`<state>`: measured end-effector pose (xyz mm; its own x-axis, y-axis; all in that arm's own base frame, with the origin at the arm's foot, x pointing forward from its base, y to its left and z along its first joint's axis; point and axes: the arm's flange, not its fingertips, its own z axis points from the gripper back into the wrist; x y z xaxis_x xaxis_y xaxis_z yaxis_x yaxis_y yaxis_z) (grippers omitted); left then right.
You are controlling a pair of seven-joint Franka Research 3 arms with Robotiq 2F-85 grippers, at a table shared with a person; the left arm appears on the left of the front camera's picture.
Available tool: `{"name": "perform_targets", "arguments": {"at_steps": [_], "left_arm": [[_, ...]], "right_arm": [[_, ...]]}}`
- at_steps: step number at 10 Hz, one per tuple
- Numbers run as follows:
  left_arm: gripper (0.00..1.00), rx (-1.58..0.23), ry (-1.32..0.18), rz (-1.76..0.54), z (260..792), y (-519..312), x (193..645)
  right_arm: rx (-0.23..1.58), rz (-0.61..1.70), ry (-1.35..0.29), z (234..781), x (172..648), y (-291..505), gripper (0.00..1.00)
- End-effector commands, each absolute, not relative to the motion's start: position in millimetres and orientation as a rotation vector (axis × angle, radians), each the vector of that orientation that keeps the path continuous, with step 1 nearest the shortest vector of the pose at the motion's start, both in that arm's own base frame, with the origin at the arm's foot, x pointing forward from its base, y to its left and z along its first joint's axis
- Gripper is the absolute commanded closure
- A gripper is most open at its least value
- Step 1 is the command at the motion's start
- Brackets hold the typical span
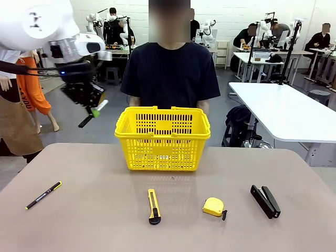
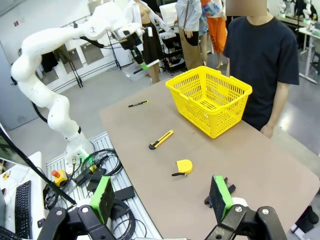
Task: Place the items the person wants into the basket.
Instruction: Pick up the item the person points to and place it in the Market Basket.
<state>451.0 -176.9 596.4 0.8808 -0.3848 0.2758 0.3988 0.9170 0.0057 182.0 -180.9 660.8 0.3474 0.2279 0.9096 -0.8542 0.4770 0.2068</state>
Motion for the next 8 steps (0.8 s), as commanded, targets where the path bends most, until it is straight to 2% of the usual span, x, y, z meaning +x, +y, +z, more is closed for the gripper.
{"name": "perform_targets", "arguments": {"at_steps": [1, 4, 8], "left_arm": [[0.88, -0.077, -0.29, -0.903, 596, -208, 521], [0.88, -0.022, -0.218, -1.337, 569, -269, 566], [0.88, 0.064, -0.06, -1.636, 552, -329, 586]], "right_arm": [[0.801, 0.818, -0.982, 663, 184, -181, 0.0], [0.801, 0.818, -0.982, 663, 184, -181, 0.0], [0.801, 0.818, -0.982, 663, 184, -181, 0.0]]}}
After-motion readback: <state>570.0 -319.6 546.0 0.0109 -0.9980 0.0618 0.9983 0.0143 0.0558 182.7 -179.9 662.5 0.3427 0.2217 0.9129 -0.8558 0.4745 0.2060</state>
